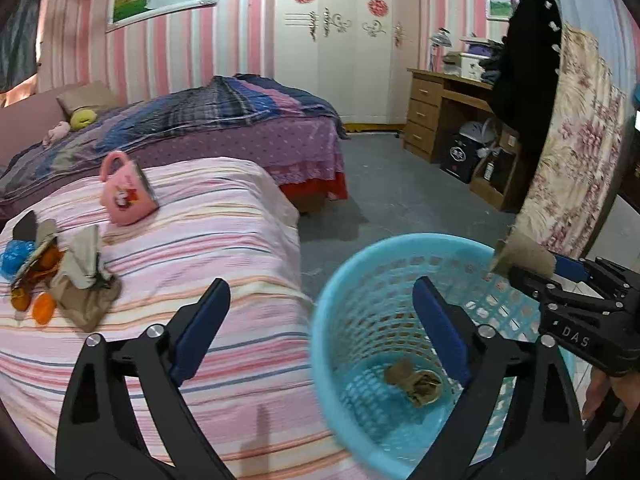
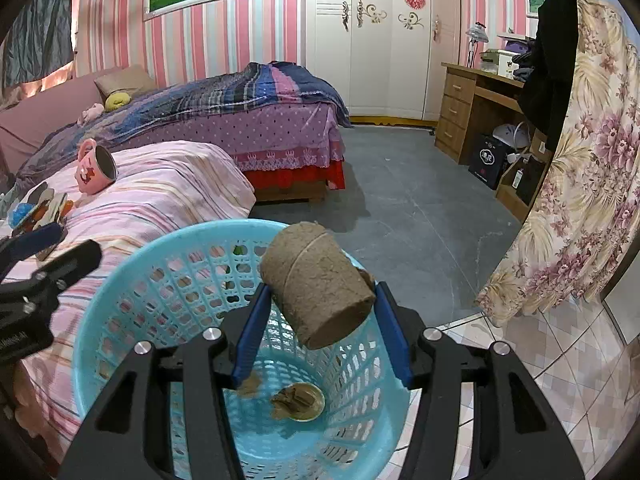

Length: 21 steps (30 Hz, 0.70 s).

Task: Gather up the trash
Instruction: 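Open the left gripper to drop the paper while the right drops the tube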

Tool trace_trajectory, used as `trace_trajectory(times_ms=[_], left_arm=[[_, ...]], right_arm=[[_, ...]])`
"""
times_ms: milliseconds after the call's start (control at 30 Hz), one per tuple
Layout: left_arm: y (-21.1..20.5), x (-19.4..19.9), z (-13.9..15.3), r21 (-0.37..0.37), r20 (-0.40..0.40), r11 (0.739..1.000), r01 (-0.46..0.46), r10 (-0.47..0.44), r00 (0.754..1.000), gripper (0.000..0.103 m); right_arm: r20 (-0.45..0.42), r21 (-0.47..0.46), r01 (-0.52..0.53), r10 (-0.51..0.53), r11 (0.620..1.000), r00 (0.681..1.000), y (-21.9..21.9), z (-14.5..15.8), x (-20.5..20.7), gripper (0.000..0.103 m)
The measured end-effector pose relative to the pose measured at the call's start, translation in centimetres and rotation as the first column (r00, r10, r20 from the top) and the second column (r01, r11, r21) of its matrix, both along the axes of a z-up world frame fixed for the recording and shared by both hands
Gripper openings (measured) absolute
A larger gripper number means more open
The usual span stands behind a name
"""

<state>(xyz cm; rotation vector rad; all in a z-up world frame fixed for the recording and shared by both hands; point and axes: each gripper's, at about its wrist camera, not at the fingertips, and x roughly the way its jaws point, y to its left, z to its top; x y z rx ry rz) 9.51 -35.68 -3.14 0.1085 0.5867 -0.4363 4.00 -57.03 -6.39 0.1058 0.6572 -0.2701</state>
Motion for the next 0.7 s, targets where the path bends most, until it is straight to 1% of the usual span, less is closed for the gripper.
trace_trajectory(times_ms=[167, 267, 333, 367, 467, 533, 600, 700], left_arm=[[2.7, 0.1, 0.6, 0.018, 0.028, 0.999, -0.036, 0.036, 0.999, 0.093], [4.8, 0.2, 1.2, 0.021, 0.051, 0.997, -0.071, 0.070, 0.996, 0.095], [6.2, 0.3, 1.5, 0.014, 0.048, 0.996, -0.092, 0.091, 0.995, 0.097], [6.7, 0.3, 1.6, 0.012, 0.046, 0.995, -0.099, 0.098, 0.994, 0.097], [8.6, 0.4, 2.0, 0.013, 0.043, 0.993, -0.121, 0.121, 0.992, 0.097], [9.9, 0.2, 2.2, 0.026, 0.060, 0.990, -0.138, 0.136, 0.989, 0.097], [11.1, 0.1, 2.5, 0.035, 0.080, 0.987, -0.154, 0.151, 0.985, 0.097], [13.1, 0.0, 3.0, 0.041, 0.095, 0.983, -0.180, 0.176, 0.980, 0.097]], right_arm=[[-0.002, -0.009, -0.019, 0.019, 1.000, 1.000, 1.2, 0.2, 0.7, 0.054], [-0.003, -0.013, -0.029, 0.029, 0.999, 1.000, 2.1, 0.4, 1.1, 0.061], [0.002, -0.018, -0.026, 0.026, 0.999, 1.000, 2.5, 0.5, 1.3, 0.074], [0.004, -0.024, -0.022, 0.022, 0.999, 1.000, 2.7, 0.6, 1.3, 0.077], [0.004, -0.037, -0.016, 0.016, 0.999, 1.000, 3.7, 0.9, 1.8, 0.078], [0.009, -0.031, -0.018, 0.018, 0.999, 1.000, 4.3, 1.1, 2.1, 0.082], [0.020, -0.016, -0.022, 0.022, 1.000, 1.000, 4.8, 1.4, 2.4, 0.088], [0.041, 0.018, -0.048, 0.047, 0.999, 0.998, 6.3, 2.0, 3.1, 0.089]])
